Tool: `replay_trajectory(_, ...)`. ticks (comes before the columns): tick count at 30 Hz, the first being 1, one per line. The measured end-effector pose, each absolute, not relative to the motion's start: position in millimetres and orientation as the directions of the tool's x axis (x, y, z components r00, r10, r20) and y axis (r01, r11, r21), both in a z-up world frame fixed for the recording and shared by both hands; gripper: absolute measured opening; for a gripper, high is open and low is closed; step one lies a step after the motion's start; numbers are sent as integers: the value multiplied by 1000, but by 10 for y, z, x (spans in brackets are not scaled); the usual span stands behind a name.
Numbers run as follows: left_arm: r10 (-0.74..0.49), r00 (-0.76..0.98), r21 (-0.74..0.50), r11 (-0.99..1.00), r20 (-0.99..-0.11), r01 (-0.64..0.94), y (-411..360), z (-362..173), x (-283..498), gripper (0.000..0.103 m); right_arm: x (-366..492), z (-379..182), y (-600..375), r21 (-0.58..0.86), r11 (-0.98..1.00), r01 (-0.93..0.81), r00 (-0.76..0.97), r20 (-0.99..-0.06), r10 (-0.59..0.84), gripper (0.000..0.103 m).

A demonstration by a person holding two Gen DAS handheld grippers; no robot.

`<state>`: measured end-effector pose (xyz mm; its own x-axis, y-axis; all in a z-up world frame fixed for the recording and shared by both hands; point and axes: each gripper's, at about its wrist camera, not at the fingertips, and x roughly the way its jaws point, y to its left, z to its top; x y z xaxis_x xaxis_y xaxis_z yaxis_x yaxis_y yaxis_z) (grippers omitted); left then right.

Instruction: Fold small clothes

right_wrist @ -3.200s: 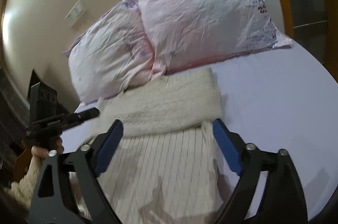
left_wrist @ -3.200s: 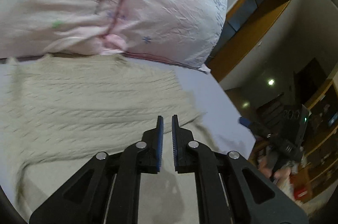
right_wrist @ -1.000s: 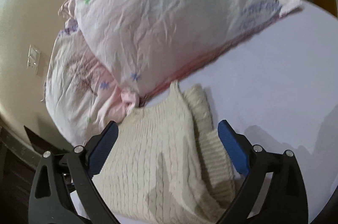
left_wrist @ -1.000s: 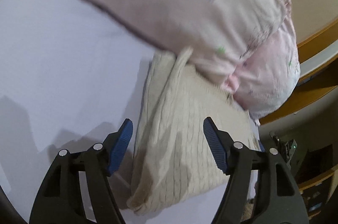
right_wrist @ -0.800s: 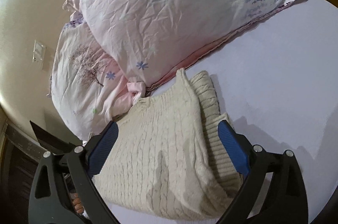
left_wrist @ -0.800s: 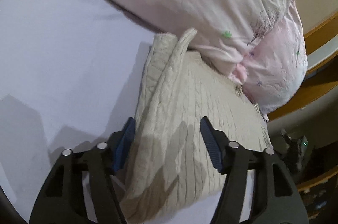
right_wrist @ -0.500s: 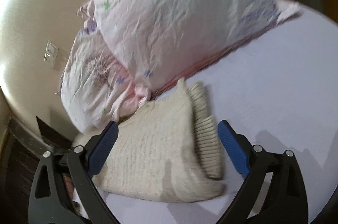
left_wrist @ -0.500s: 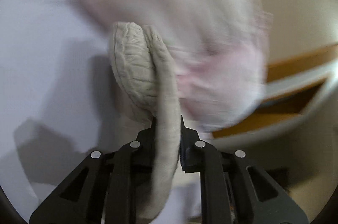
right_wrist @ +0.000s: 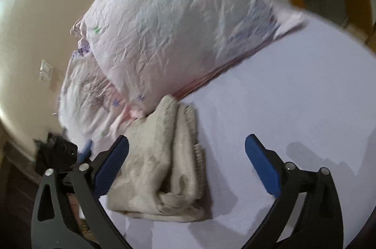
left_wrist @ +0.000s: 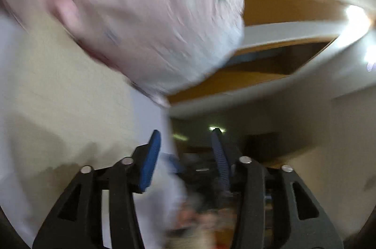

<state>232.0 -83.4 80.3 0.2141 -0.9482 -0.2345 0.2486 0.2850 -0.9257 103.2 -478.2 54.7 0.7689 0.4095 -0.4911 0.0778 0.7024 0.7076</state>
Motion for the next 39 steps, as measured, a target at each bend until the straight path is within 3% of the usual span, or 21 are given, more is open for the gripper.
replay_trajectory(2,-866,292,-833,483,-407,271,-560,789,2266,51,1275,419,-4722,767,638,66,689,-497,527,99)
replay_trajectory(4,-794,321,-764,597,-516,246,-413,688,2252,53,1520,315,-4589,776,627,71,608,-532,589,99)
replay_trajectory(7,-758,307,-733,645,-576,218,-433,527,2251,59,1809,187,-4370,746,659,99,521,-603,604,99)
replay_trajectory(10,-761,256,-729,647,-596,225,-571,351,2245,67,1947,114,-4234,743,662,100,491,-615,617,99)
replay_trajectory(12,-725,256,-685,688,-639,239,-699,291,2222,74,1958,114,-4185,737,669,93,487,-620,615,92)
replay_trajectory(14,-707,263,-665,707,-657,241,-796,249,2217,76,1937,75,-4141,734,675,74,478,-620,622,62)
replay_trajectory(16,-723,261,-688,689,-639,227,-792,170,2211,73,1867,34,-4139,732,677,72,493,-616,614,41)
replay_trajectory(17,-734,262,-704,677,-626,216,-781,122,2214,65,1821,-2,-4153,780,622,70,506,-565,651,35)
replay_trajectory(20,-769,270,-732,637,-580,240,-605,137,2167,46,1762,69,-3995,809,588,21,527,-509,681,33)
replay_trajectory(24,-763,360,-697,642,-537,319,-79,364,1952,43,1775,240,-3507,797,593,-111,481,-479,734,31)
replay_trajectory(27,-662,458,-578,746,-593,331,266,465,1898,49,1887,238,-3109,742,650,-164,451,-529,719,34)
replay_trajectory(29,-557,512,-478,829,-654,291,364,454,1872,51,1960,212,-2961,639,761,-114,480,-635,605,53)
replay_trajectory(31,-483,577,-398,874,-658,278,435,513,1761,52,1896,327,-3000,573,819,-42,582,-652,486,61)
replay_trajectory(35,-417,649,-317,908,-636,273,603,695,1456,69,1781,605,-3174,640,767,-43,689,-537,487,62)
replay_trajectory(37,-412,654,-304,911,-635,279,606,738,1293,74,1917,606,-3088,657,752,-45,641,-559,526,63)
replay_trajectory(38,-410,652,-302,912,-638,279,546,743,1270,77,2011,561,-2996,650,758,-47,604,-586,540,57)
replay_trajectory(39,-410,649,-301,912,-641,279,498,742,1224,79,2076,512,-2906,623,781,-40,583,-621,524,43)
